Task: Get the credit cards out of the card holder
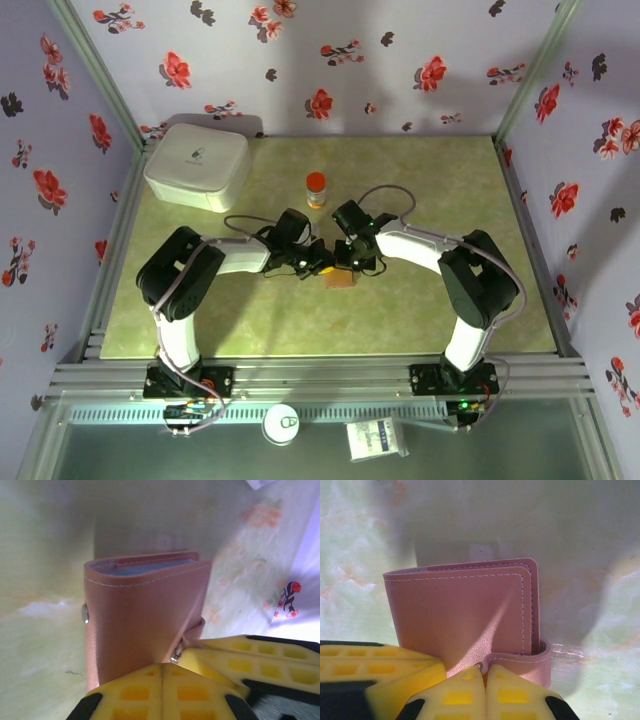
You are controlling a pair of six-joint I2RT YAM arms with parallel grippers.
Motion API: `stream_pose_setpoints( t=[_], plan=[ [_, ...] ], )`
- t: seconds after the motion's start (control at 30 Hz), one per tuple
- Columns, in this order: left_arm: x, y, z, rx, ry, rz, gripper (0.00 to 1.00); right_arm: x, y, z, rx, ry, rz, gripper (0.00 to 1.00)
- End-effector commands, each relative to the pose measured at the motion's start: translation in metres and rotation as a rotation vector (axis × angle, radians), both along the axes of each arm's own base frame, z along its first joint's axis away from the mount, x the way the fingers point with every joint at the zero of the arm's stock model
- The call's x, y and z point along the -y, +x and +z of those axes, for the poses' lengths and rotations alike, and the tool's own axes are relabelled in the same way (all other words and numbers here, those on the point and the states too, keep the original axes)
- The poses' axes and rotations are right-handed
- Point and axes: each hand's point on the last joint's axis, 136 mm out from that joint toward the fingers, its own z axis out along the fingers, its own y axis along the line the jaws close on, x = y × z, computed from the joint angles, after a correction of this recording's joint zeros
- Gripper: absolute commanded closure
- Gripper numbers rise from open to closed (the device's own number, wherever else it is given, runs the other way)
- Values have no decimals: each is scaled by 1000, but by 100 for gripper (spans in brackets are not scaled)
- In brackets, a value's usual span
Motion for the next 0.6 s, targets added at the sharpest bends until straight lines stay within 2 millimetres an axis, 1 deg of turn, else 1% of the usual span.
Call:
stream_pose_setpoints(
  t=[0.0,0.13,0.2,0.3,0.43,0.57],
  plan=[
    [-5,-9,-19,-68,64,-22,100,15,-5,-5,-16,-55,-23,100],
    [-23,-15,-41,-113,148,-22,100,35,-6,-5,-13,-174,-5,100],
    [-29,-17,-46,-120,175,-17,100,44,-7,-5,-10,-224,3,100],
    [-37,-19,-52,-131,196,-11,100,49,-6,-2,-1,-255,9,100],
    [-42,-17,-49,-127,199,-8,100,50,-3,4,16,-260,10,100],
    [-33,-10,-34,-99,156,-11,100,50,1,11,41,-257,4,100]
  ],
)
